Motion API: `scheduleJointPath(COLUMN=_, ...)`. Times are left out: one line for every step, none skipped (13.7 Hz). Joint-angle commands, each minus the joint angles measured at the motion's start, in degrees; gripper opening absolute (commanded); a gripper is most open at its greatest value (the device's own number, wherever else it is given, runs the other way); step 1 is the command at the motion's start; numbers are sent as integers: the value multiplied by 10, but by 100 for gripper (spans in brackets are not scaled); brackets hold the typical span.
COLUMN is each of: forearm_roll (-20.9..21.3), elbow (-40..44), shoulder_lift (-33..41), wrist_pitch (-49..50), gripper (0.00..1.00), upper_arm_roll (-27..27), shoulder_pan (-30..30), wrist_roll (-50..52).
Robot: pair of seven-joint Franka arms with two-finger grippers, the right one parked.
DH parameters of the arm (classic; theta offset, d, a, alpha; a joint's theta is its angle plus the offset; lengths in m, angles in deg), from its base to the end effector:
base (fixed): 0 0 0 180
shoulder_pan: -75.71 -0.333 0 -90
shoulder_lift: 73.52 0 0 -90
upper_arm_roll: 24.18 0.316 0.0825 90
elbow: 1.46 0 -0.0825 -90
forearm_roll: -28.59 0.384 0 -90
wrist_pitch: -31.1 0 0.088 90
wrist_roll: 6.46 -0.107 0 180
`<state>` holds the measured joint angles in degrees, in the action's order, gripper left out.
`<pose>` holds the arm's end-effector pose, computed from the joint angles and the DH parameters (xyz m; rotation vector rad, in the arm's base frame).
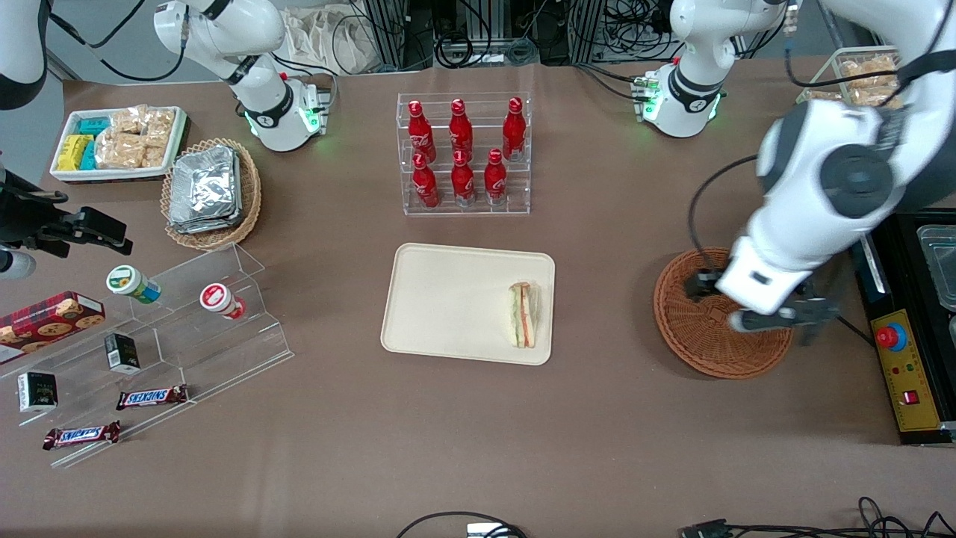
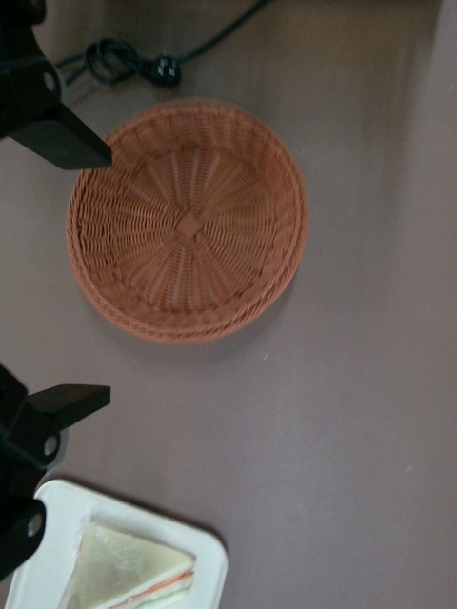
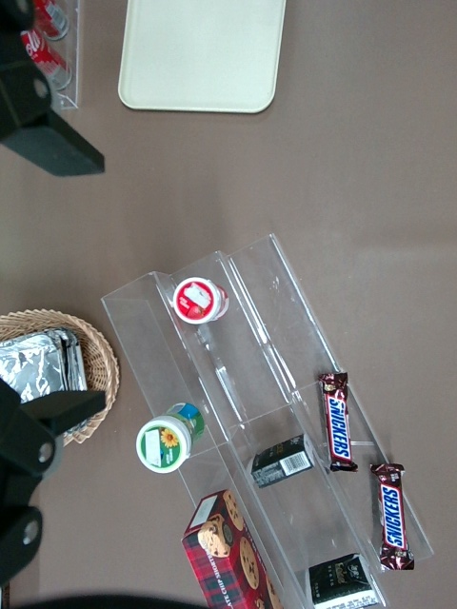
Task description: Place sandwich from basket to tray
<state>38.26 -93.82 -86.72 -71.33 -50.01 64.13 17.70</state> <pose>0.6130 -0.1169 0.4995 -3.0629 -0.2191 0.0118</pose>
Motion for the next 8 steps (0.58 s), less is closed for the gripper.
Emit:
scheduleJointPath(forearm_roll=-31, elbow=32, shoulder_lift=-10, wrist_pitch=27, gripper=100, upper_arm_roll=-7, shoulder_pan=-27, wrist_roll=-36)
scheduleJointPath(forearm_roll=-48, elbow=49, shoulder_lift=-14, wrist_pitch=42, gripper=100, upper_arm_roll=-7, shoulder_pan=-35, wrist_roll=-51)
scheduleJointPath(forearm_roll=-52, elbow=65, shoulder_lift=-18, wrist_pitch=55, gripper=100, upper_arm_roll=-7, shoulder_pan=-35, wrist_roll=-49)
scheduleJointPath(forearm_roll=-47, elbow=72, shoulder_lift=-24, wrist_pitch=57, gripper=100, upper_arm_roll=-7, shoulder_pan=-35, wrist_roll=-51)
scheduleJointPath(forearm_roll=-49, elbow=75, shoulder_lift=-24, wrist_pitch=57, gripper=100, upper_arm_roll=-6, shoulder_pan=-36, wrist_roll=-52)
scheduleJointPath(forearm_roll=-42, elbow=76, shoulder_lift=-24, wrist_pitch=58, gripper=100, upper_arm_roll=-6, shoulder_pan=-35, wrist_roll=-52)
scheduleJointPath(forearm_roll=-41, elbow=75, shoulder_lift=-23, wrist_pitch=58, gripper=100, upper_arm_roll=-6, shoulder_pan=-35, wrist_roll=-52)
scheduleJointPath(forearm_roll=-41, elbow=75, shoulder_lift=-23, wrist_pitch=60, gripper=100, upper_arm_roll=-6, shoulder_pan=-37, wrist_roll=-53)
